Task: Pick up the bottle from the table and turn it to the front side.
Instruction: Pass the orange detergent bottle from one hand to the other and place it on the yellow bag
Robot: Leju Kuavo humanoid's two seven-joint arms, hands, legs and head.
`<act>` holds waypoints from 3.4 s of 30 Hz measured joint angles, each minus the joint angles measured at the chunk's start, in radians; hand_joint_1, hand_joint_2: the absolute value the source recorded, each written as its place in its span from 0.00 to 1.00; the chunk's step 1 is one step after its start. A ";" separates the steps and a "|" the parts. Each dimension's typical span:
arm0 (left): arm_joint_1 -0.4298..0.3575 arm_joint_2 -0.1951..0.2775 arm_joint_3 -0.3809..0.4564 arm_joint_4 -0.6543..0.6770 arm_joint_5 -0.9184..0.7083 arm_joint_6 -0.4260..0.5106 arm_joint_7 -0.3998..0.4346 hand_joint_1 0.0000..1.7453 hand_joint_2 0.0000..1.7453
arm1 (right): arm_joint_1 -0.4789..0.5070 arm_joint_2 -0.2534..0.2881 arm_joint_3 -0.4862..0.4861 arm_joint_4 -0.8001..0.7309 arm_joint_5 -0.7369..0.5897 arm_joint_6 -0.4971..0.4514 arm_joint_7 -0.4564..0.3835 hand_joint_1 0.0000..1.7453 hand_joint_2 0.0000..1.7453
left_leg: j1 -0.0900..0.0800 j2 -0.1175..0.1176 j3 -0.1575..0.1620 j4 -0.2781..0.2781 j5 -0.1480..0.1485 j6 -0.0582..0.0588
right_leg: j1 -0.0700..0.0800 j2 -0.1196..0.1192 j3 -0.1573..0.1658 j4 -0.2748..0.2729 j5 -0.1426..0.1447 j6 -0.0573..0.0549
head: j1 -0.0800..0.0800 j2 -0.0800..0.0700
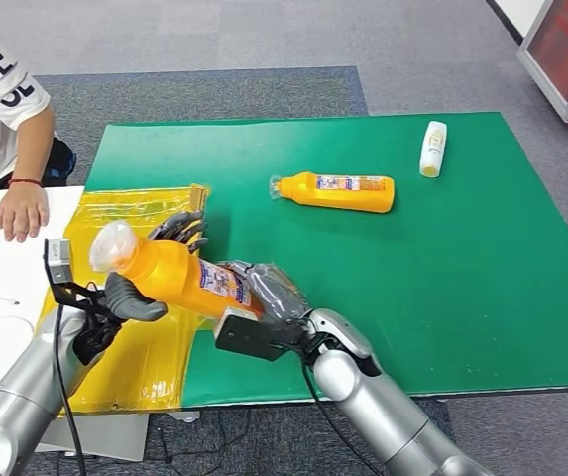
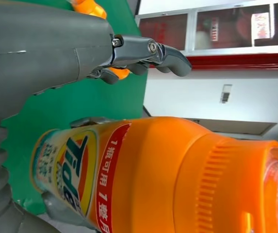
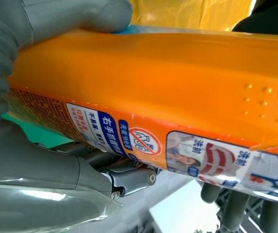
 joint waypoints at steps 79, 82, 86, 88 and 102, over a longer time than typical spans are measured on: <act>-0.027 -0.016 -0.046 0.031 -0.004 0.023 0.003 0.00 1.00 | 0.021 0.007 -0.028 0.010 -0.033 0.024 0.047 1.00 1.00 | 0.000 0.000 -0.001 0.000 0.000 0.000 | 0.000 0.000 0.000 0.000 0.000 0.000 | 0.000 0.000; -0.027 -0.020 -0.046 0.031 -0.003 0.022 0.006 0.00 1.00 | 0.022 0.007 -0.027 0.006 -0.020 0.018 0.051 1.00 1.00 | 0.000 0.000 -0.001 0.000 0.000 0.000 | 0.000 0.000 0.000 0.000 0.000 0.000 | 0.000 0.000; -0.027 -0.024 -0.045 0.031 0.001 0.022 0.015 0.00 1.00 | 0.023 0.007 -0.025 0.005 -0.005 0.012 0.056 1.00 1.00 | 0.000 0.000 -0.001 0.000 0.000 0.000 | 0.000 0.000 0.000 0.000 0.000 0.000 | 0.000 0.000; -0.027 -0.026 -0.045 0.031 0.004 0.021 0.018 0.00 1.00 | 0.023 0.007 -0.024 0.005 0.004 0.008 0.060 1.00 1.00 | 0.000 0.000 -0.001 0.000 0.000 0.000 | 0.000 0.000 0.000 0.000 0.000 0.000 | 0.000 0.000; -0.033 -0.046 -0.046 0.032 0.014 0.019 0.033 0.50 1.00 | 0.011 0.008 0.000 0.013 0.020 0.009 0.077 1.00 1.00 | 0.000 0.000 -0.001 0.000 0.000 0.000 | 0.000 0.000 0.000 0.000 0.000 0.000 | 0.000 0.000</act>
